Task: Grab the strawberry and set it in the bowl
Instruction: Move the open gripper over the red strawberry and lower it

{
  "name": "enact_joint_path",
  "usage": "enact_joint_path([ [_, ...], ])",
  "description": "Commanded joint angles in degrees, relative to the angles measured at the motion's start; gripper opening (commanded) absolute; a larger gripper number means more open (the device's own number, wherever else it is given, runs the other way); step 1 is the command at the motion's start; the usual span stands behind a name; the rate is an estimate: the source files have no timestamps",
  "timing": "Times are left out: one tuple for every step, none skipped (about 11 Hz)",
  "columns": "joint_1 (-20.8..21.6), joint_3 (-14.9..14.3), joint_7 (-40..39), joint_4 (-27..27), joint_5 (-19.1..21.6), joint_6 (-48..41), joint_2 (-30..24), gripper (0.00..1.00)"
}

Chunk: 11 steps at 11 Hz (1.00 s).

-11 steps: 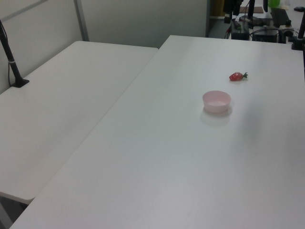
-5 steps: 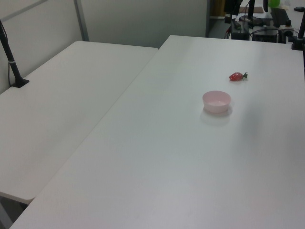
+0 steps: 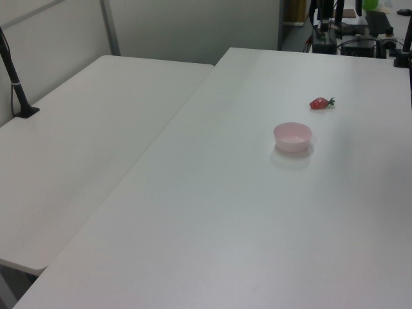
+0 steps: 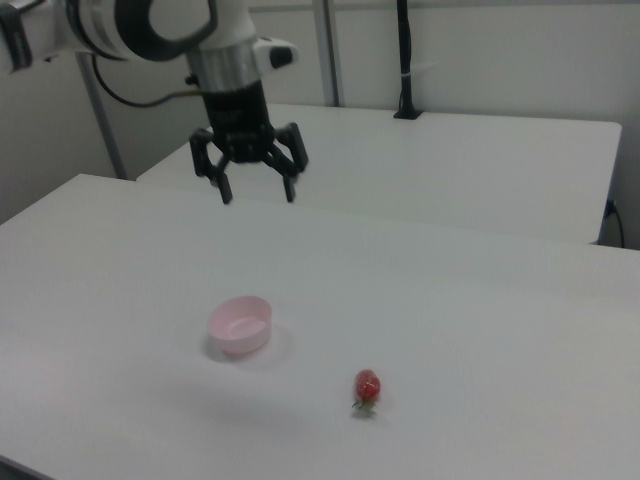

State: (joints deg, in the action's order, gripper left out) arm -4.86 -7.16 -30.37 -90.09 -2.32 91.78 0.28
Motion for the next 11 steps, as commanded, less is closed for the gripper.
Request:
enact_joint_path([
  [-5.2,-0.6,-8.2,-10.9,-1.9,11.8,0.0,1.00],
  [-6.6,-0.8,-10.8,-15.3,-2.0,17.5,0.3,1.00],
  [-7.9,-0.8,-13.1,-17.7,-2.0,21.2,2.1,1.00],
  [-9.2,-0.8,-13.8,-18.0,-2.0,22.2,4.5,1.00],
  [-9.8,-0.8,-13.8,-17.8,-2.1,23.8,7.5,1.00],
  [-10.5,-0.8,-13.1,-18.0,-2.1,27.2,9.5,1.00],
  [-10.8,-0.8,-12.7,-18.5,-2.0,29.7,11.7,1.00],
  [-10.9,-0.8,-12.4,-18.6,-2.2,32.8,13.9,1.00],
  [-11.1,-0.9,-12.3,-18.7,-2.4,35.1,15.8,1.00],
  [-11.1,-0.8,-12.1,-18.7,-4.0,35.6,17.1,1.00],
  [-11.1,-0.8,-11.9,-19.5,-5.5,35.7,17.7,1.00],
])
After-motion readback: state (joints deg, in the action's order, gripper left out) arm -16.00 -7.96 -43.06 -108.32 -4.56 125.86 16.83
